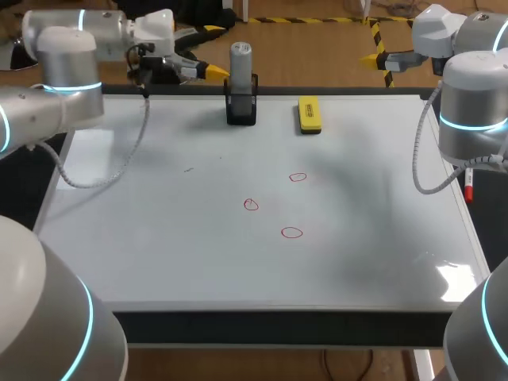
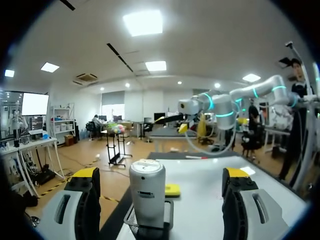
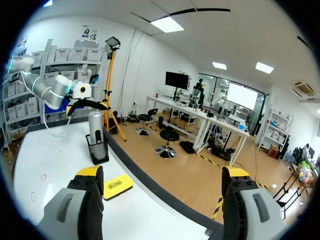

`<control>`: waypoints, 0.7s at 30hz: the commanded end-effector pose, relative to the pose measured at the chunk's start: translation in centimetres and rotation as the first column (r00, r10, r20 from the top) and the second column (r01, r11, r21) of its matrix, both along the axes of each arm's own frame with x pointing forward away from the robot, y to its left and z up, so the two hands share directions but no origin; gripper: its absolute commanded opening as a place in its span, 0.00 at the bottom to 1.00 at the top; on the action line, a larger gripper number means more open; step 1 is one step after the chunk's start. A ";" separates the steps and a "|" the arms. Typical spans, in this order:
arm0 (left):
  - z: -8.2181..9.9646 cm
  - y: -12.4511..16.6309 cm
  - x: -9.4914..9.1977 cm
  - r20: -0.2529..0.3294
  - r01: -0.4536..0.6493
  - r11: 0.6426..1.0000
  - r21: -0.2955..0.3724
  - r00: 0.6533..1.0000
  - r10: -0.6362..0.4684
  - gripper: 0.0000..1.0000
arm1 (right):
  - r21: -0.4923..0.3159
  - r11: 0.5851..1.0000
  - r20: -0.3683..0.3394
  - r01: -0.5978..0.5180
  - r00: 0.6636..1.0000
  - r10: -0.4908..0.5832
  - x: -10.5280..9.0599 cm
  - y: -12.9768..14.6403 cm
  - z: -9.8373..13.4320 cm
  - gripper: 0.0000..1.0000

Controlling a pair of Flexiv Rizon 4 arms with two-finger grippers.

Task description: Pick up the inspection probe, press it on each red-marked spot on the whiteboard one by one, put down the probe, pick up the eraser, and wipe off all the red marks.

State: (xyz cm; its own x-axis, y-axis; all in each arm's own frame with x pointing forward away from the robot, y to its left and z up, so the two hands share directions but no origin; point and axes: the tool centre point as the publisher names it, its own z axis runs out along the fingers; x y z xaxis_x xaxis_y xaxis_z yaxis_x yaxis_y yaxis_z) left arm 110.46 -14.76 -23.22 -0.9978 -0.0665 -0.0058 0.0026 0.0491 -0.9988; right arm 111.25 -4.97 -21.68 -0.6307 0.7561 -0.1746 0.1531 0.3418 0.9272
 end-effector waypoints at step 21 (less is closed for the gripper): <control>-4.7 -4.5 1.1 -0.028 -0.012 0.998 -0.059 1.000 0.011 1.00 | -0.001 1.000 -0.002 -0.001 1.000 0.001 0.1 0.0 0.0 1.00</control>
